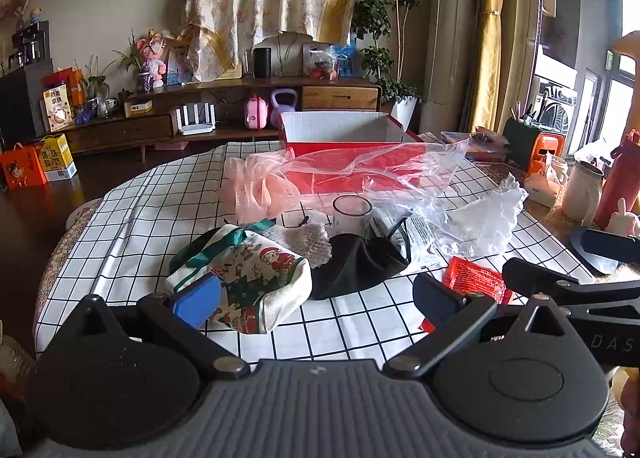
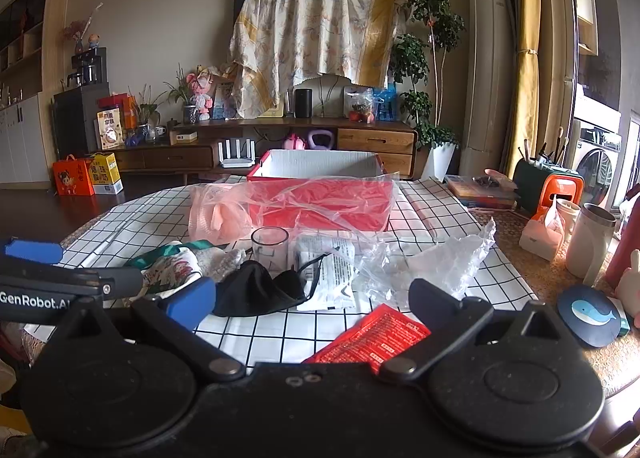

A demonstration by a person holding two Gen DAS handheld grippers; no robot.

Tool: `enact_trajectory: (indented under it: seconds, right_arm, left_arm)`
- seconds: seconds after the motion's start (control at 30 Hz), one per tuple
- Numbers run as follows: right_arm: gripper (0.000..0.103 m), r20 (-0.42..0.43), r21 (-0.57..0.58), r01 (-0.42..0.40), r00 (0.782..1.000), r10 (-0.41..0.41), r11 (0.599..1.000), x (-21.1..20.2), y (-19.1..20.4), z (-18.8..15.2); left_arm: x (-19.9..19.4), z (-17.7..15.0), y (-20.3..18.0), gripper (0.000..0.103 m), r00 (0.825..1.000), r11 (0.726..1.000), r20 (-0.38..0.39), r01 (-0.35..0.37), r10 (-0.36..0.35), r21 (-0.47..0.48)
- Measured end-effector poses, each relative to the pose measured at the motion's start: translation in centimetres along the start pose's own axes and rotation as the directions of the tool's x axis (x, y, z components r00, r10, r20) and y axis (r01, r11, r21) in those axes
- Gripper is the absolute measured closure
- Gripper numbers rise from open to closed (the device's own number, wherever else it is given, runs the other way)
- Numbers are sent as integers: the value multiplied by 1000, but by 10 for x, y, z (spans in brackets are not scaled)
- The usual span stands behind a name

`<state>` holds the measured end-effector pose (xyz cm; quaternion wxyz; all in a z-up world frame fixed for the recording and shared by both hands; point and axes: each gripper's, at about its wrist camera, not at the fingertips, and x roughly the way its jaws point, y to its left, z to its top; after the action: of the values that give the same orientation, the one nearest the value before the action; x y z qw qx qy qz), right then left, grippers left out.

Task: Organize soft objects

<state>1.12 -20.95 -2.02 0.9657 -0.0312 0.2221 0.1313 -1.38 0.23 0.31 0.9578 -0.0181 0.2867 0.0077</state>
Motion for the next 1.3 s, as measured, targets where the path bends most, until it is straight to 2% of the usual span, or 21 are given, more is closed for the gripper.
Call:
enact_trajectory:
  seconds: [1.3]
  right_arm:
    - [0, 14, -1, -1, 1000, 1, 1000, -9, 2, 1]
  left_arm:
    - [-2, -2, -1, 0, 1000, 1000, 29, -11, 10, 8]
